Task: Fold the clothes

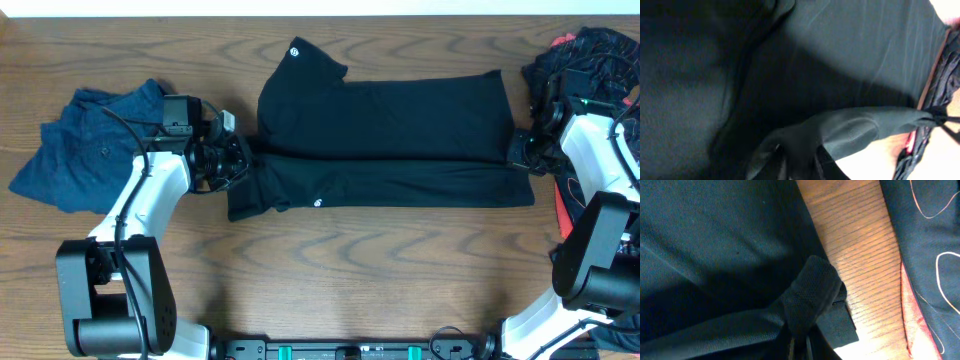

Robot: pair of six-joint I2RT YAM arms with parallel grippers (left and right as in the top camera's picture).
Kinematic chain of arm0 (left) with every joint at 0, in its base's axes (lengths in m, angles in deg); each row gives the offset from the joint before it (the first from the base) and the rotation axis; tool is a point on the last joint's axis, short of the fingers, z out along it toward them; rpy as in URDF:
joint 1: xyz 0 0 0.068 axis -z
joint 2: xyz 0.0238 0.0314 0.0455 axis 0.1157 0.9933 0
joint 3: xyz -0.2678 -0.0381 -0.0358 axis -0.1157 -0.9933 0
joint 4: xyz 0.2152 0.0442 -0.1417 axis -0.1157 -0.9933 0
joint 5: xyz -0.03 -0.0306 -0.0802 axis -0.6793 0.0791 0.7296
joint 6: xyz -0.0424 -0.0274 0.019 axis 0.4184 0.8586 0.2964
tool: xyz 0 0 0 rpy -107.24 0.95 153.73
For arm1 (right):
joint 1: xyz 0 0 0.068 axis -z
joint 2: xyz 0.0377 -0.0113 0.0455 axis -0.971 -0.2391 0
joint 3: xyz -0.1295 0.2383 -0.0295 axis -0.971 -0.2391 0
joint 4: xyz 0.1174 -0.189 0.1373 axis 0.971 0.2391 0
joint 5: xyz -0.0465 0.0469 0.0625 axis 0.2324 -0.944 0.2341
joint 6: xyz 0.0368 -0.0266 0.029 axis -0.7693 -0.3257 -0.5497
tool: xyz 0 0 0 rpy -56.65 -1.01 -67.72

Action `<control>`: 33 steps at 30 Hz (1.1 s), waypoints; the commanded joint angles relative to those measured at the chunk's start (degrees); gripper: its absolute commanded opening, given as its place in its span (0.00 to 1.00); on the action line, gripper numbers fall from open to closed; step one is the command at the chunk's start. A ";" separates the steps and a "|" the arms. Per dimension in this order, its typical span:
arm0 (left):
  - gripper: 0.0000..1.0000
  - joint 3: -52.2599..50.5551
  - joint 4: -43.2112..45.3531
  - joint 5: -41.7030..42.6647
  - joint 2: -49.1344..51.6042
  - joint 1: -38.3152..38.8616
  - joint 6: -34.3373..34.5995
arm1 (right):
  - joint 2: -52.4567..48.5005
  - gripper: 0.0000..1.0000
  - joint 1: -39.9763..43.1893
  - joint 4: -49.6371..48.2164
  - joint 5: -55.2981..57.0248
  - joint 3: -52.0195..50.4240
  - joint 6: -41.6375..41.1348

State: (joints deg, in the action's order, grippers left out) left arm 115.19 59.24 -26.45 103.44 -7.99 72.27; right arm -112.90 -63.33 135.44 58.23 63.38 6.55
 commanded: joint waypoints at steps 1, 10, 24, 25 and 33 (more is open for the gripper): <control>0.21 -0.15 0.22 -1.55 -0.42 -0.20 0.50 | 0.31 0.08 0.52 -0.15 0.09 -0.20 0.44; 0.31 -0.15 -1.99 -1.44 -0.39 -0.20 0.50 | 0.31 0.44 0.48 -0.66 0.11 -0.22 0.44; 0.31 -0.15 -12.07 4.59 -0.39 3.98 -8.96 | 0.28 0.41 0.48 3.78 0.09 -0.59 0.44; 0.31 -0.15 -12.04 4.55 -0.39 5.14 -10.16 | 0.31 0.38 0.48 3.93 0.07 -0.92 0.44; 0.52 -0.15 -9.73 -8.83 -0.39 16.28 -12.83 | 0.31 0.30 0.48 -1.62 -0.39 -9.49 0.39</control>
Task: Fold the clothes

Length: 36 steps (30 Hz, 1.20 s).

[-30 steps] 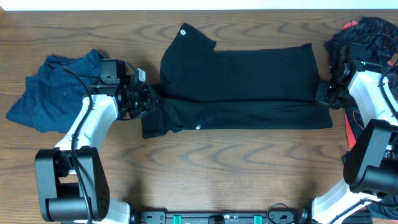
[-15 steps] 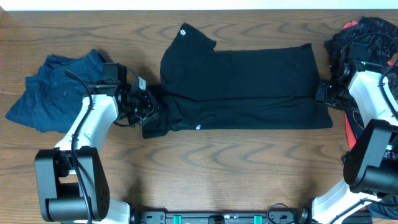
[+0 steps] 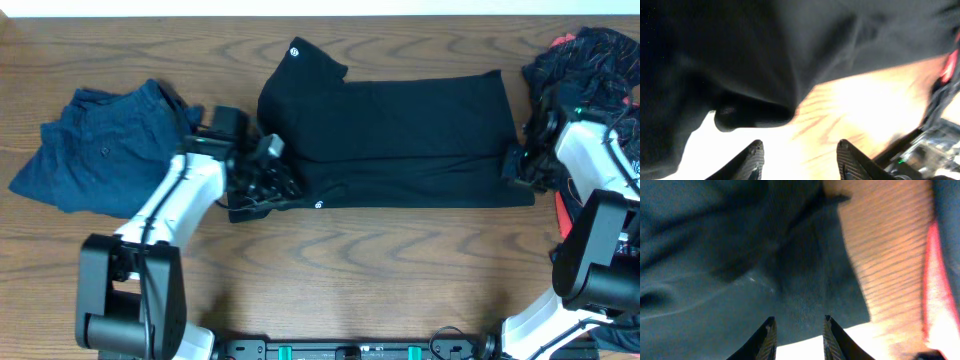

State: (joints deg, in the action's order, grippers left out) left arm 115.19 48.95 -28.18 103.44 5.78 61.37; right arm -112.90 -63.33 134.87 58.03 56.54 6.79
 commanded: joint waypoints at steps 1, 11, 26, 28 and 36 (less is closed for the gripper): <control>0.52 -0.15 1.42 -8.35 -0.39 3.80 -1.92 | 0.31 0.30 0.48 -2.45 -0.20 -3.98 0.17; 0.60 -0.15 8.83 -19.06 -0.39 11.78 -1.95 | 0.31 0.33 0.48 -8.09 -0.85 -8.90 0.02; 0.61 -0.11 6.43 -20.76 -0.42 14.82 -2.03 | 0.31 0.36 0.48 -8.46 -0.87 -8.90 0.00; 0.61 -0.11 6.88 -20.81 -0.42 15.82 -3.76 | 0.31 0.36 0.48 -8.46 -0.85 -8.90 0.00; 0.61 -0.11 10.82 -29.86 -0.37 22.49 -8.46 | 0.31 0.36 0.48 -8.55 -1.05 -8.90 0.00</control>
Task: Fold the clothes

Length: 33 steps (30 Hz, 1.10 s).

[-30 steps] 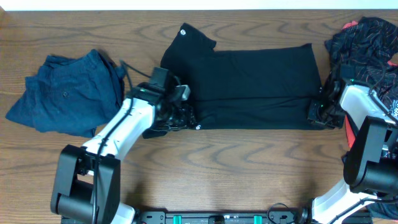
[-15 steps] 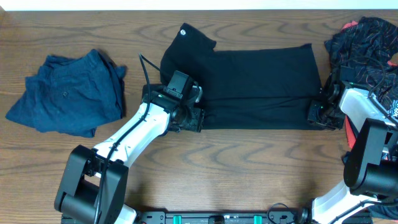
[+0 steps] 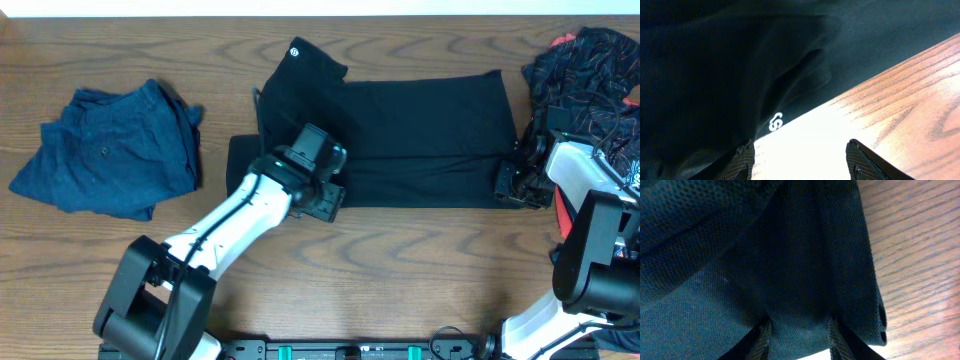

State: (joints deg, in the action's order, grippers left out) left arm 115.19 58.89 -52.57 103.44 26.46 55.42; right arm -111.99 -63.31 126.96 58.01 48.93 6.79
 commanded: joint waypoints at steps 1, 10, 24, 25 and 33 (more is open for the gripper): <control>0.61 -0.11 1.64 -6.10 -0.31 2.47 -2.49 | -0.61 0.37 0.46 -0.63 -1.03 -1.29 0.00; 0.51 -0.11 8.55 -9.90 3.50 5.09 -0.09 | -0.61 0.38 0.46 -0.63 -1.03 -1.29 0.00; 0.45 -0.11 12.44 -9.84 8.09 5.14 3.85 | -0.61 0.40 0.46 -0.63 -1.05 -1.29 0.00; 0.45 -0.11 12.83 -9.84 8.09 5.14 3.85 | -0.61 0.40 0.46 -0.63 -1.05 -1.29 0.00; 0.44 -0.11 15.17 -9.86 8.76 5.14 4.72 | -0.63 0.40 0.46 -0.66 -1.05 -1.29 0.00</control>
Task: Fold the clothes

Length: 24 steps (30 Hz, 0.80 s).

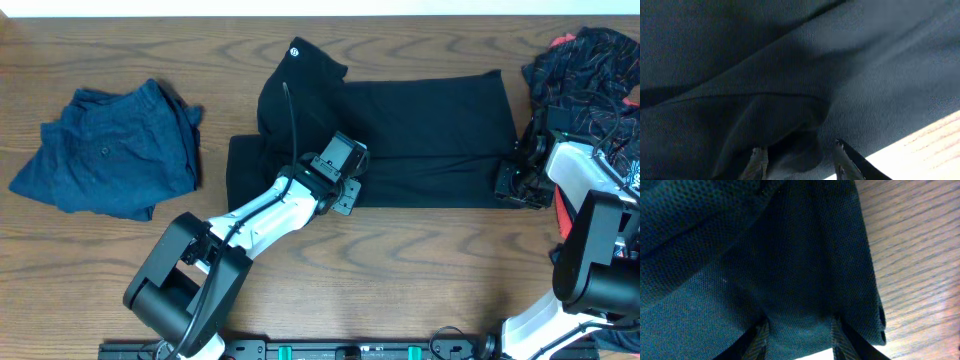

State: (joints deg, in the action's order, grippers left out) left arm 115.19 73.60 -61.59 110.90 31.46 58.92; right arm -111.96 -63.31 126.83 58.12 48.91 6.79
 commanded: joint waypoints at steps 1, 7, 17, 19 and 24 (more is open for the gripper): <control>0.44 -0.11 0.52 -0.81 1.64 0.13 1.22 | -0.63 0.40 0.46 -0.52 -1.16 -1.27 0.00; 0.38 -0.11 0.48 -0.81 4.11 0.13 2.12 | -0.63 0.40 0.46 -0.52 -1.36 -1.27 0.02; 0.06 1.36 -1.81 -1.36 0.79 -0.39 2.01 | -0.63 0.40 0.46 -0.52 -1.36 -1.27 0.02; 0.06 1.84 -2.23 -4.07 -1.07 -0.59 1.81 | -0.63 0.40 0.46 -0.52 -1.36 -1.27 0.02; 0.06 1.97 -1.09 -15.23 -4.72 -1.33 -1.81 | -0.63 0.40 0.46 -0.52 -1.36 -1.27 0.02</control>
State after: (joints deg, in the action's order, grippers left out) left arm 115.43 71.96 -67.98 108.97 31.00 59.49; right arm -111.96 -63.31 126.83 58.12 48.91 6.79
